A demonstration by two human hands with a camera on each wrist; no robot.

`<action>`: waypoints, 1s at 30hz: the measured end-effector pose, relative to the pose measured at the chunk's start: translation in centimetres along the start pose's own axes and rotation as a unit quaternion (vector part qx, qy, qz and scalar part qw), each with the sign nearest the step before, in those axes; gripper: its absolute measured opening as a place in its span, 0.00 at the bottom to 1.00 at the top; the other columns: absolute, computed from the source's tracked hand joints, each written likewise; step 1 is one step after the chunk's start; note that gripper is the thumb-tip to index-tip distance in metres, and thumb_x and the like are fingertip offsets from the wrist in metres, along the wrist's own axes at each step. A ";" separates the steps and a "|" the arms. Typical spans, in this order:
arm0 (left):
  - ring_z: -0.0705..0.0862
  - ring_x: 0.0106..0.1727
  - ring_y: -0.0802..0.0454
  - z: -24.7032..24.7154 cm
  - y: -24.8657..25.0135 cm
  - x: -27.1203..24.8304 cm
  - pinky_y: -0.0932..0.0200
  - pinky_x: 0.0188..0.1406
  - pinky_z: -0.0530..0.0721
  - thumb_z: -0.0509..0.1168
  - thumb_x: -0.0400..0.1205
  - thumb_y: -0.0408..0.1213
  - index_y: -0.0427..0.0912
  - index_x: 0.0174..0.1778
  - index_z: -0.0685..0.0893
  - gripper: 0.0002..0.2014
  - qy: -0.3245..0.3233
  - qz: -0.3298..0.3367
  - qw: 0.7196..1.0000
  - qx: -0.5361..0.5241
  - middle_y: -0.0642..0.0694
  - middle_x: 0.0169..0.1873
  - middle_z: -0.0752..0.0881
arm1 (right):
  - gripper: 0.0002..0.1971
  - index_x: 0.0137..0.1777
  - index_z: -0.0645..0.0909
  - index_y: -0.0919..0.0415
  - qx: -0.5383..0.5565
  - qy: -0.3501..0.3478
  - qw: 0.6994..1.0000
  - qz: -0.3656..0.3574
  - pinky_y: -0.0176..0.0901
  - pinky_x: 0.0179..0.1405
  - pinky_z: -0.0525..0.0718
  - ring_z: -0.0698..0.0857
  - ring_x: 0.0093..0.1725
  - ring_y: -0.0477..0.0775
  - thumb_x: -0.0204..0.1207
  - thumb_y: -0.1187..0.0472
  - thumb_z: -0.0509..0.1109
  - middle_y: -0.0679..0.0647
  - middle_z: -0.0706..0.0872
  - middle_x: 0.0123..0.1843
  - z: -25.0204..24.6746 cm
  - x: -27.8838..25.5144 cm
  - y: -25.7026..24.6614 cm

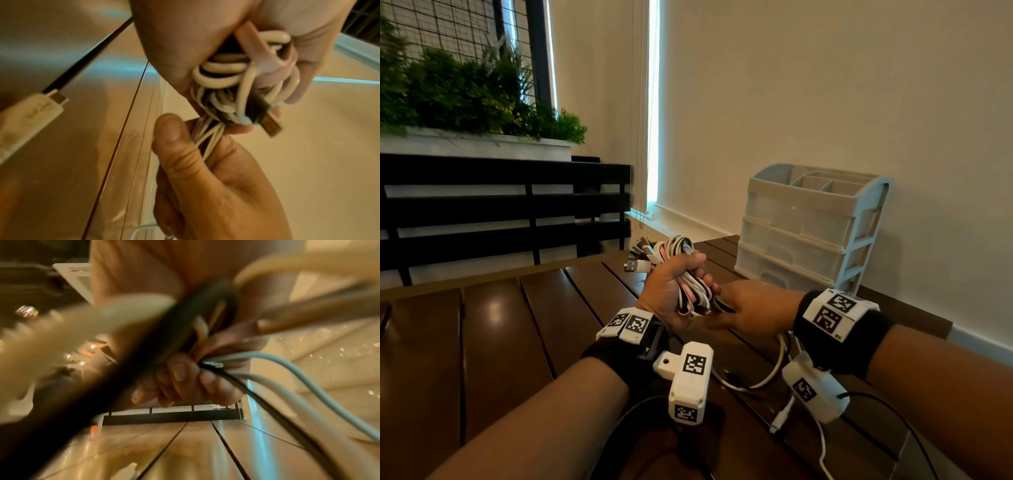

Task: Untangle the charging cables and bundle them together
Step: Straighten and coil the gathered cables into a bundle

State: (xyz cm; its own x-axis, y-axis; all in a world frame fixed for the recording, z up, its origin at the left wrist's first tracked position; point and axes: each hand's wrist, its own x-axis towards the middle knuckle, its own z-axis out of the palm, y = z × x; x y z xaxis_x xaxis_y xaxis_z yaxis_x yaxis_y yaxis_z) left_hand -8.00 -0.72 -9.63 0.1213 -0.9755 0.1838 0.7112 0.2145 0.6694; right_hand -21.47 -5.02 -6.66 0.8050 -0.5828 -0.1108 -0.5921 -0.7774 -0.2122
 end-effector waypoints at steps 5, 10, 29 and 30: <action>0.77 0.20 0.53 -0.1 0.2 0.0 0.58 0.29 0.81 0.66 0.71 0.36 0.39 0.25 0.76 0.11 0.016 0.010 1.000 -0.003 0.47 0.19 0.75 | 0.11 0.44 0.76 0.54 0.000 -0.003 1.000 0.000 0.43 0.42 0.82 0.83 0.36 0.48 0.81 0.47 0.65 0.53 0.85 0.39 0.1 -0.2 0.9; 0.82 0.26 0.51 -0.7 0.4 0.4 0.59 0.31 0.84 0.66 0.71 0.37 0.38 0.24 0.81 0.11 0.020 0.025 0.998 -0.051 0.46 0.23 0.78 | 0.10 0.44 0.76 0.56 0.129 0.010 0.991 0.011 0.47 0.37 0.85 0.85 0.30 0.50 0.81 0.51 0.67 0.52 0.85 0.34 -0.3 -0.7 1.7; 0.89 0.42 0.49 1.7 -0.8 -1.1 0.50 0.43 0.81 0.59 0.74 0.48 0.43 0.63 0.80 0.23 -0.063 -0.015 0.982 0.176 0.48 0.46 0.91 | 0.23 0.62 0.80 0.59 0.356 -0.017 0.934 0.002 0.44 0.34 0.86 0.90 0.46 0.60 0.68 0.59 0.80 0.61 0.90 0.50 -0.5 0.4 -0.5; 0.90 0.43 0.51 1.9 -0.9 -1.2 0.51 0.43 0.82 0.59 0.75 0.48 0.44 0.65 0.80 0.24 -0.058 -0.015 0.982 0.180 0.48 0.47 0.90 | 0.25 0.65 0.78 0.59 0.371 -0.022 0.929 0.001 0.43 0.34 0.86 0.90 0.47 0.60 0.68 0.59 0.80 0.62 0.89 0.52 -0.6 0.3 -0.5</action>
State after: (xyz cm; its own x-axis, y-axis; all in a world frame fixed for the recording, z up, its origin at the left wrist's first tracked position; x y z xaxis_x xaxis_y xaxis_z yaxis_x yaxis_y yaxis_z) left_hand -10.07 0.36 -9.11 0.0096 -0.9741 0.2260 0.4205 0.2089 0.8829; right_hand -20.92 -4.97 -6.03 0.8143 -0.5614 -0.1477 -0.4181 -0.3907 -0.8201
